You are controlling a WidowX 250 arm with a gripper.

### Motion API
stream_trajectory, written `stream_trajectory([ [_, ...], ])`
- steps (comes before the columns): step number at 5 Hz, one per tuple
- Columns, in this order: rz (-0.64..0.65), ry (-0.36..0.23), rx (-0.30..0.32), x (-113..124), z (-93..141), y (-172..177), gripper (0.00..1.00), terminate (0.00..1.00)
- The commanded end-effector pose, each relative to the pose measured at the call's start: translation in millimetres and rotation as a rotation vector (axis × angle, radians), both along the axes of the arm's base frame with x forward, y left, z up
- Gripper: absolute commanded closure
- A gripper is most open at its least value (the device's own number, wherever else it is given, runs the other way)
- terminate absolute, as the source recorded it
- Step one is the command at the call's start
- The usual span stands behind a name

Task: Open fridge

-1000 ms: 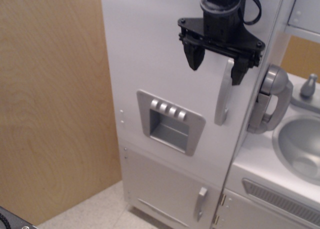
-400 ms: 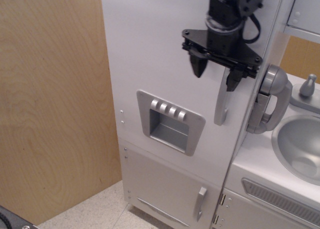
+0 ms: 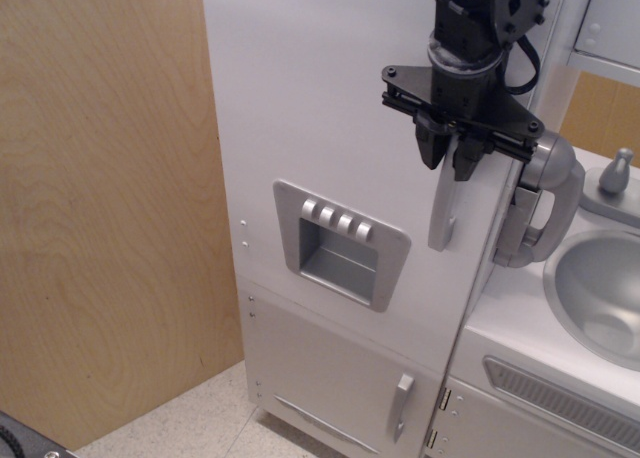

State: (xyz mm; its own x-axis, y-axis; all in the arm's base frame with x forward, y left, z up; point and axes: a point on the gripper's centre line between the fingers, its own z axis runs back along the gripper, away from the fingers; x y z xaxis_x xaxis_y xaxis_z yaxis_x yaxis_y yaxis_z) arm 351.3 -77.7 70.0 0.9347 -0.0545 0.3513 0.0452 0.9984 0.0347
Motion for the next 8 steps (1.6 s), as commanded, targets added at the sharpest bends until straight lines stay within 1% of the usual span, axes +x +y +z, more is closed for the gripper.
stream_trajectory([
  [1,-0.053,-0.068,0.000,-26.4,21.3,17.2,1.00,0.00],
  [2,-0.104,-0.019,0.015,-50.2,22.4,32.8,1.00,0.00],
  [3,-0.130,0.026,0.051,-61.5,24.1,40.2,0.00,0.00],
  [4,-0.198,0.167,0.108,-70.8,20.6,31.3,0.00,0.00],
  [5,-0.343,0.225,0.150,-89.7,19.4,6.0,0.00,0.00],
  [6,-0.409,0.228,0.122,-102.2,24.8,-16.3,0.00,0.00],
  [7,-0.480,0.221,0.107,-105.1,23.6,-43.1,0.00,0.00],
  [8,-0.512,0.226,0.091,-94.6,19.9,-69.3,0.00,0.00],
])
